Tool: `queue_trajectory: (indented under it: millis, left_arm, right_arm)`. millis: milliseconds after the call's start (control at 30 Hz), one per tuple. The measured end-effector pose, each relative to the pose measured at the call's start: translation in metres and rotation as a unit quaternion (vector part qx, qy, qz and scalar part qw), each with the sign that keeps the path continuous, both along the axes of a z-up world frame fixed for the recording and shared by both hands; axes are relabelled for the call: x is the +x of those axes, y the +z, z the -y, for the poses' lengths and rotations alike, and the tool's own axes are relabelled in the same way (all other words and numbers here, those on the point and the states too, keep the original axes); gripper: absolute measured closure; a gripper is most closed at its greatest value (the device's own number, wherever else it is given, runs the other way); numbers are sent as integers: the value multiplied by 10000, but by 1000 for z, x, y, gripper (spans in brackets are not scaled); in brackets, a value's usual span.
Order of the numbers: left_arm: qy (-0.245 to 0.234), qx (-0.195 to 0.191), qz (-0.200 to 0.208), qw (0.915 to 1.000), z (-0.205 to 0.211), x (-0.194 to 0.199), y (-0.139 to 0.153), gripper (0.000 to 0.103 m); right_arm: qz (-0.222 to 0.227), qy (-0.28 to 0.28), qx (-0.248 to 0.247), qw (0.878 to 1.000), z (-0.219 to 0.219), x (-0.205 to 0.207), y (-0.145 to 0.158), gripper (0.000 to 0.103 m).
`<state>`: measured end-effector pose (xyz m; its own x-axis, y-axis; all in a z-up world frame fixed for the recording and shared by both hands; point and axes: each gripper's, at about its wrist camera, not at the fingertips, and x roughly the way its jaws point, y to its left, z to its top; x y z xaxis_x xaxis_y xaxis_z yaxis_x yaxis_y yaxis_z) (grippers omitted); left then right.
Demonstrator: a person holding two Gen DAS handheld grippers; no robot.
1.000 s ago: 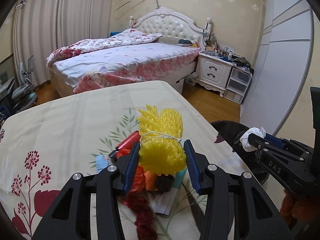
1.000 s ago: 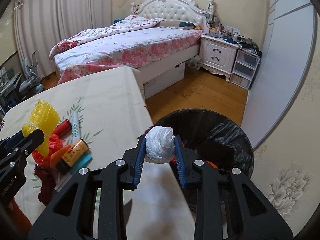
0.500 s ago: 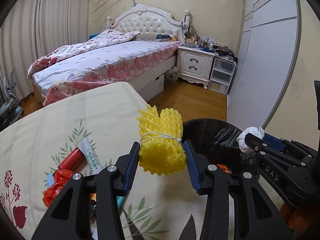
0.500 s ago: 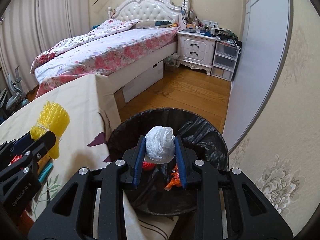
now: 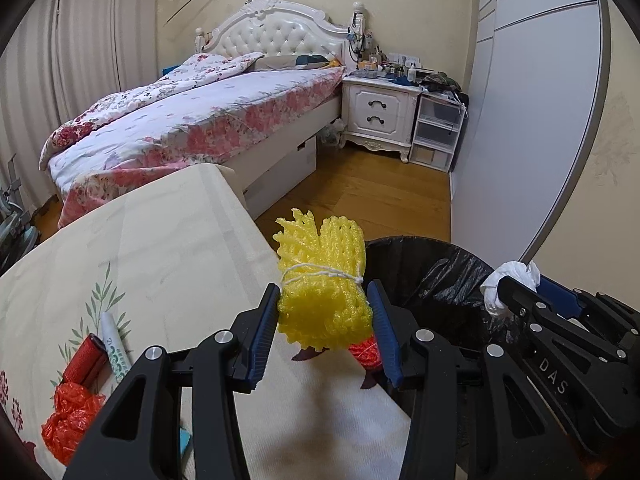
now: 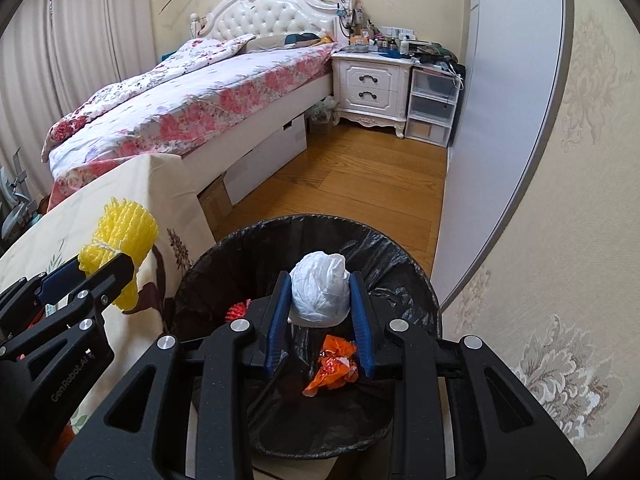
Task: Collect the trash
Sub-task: 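Open both tools to drop the yellow mesh and tissue into bin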
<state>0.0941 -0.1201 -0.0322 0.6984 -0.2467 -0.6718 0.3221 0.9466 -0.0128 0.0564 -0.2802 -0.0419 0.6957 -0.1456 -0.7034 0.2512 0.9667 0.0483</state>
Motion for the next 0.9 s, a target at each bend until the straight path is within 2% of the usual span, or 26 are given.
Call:
queue_trajectory:
  millis: [500, 567, 600, 667, 700, 900]
  left_arm:
    - [-49, 169, -141, 9997, 17, 23, -11, 57]
    - [-78, 208, -130, 9997, 19, 23, -11, 54]
    - [-82, 230, -120, 9996, 20, 23, -12, 53]
    - [-59, 236, -123, 9996, 20, 24, -12, 41]
    - [-30, 230, -116, 9997, 20, 25, -12, 39]
    - [59, 164, -111, 9998, 16, 24, -11, 32]
  right_arm:
    - [-103, -141, 23, 9998, 12, 13, -12, 73]
    - [-110, -152, 23, 9998, 13, 13, -13, 72]
    - [-123, -148, 25, 9998, 13, 13, -13, 66]
    - [-84, -191, 3, 9998, 13, 13, -13, 56]
    - [-69, -213, -6, 9997, 14, 12, -12, 54]
    - [-38, -266, -63, 9996, 13, 12, -10, 53]
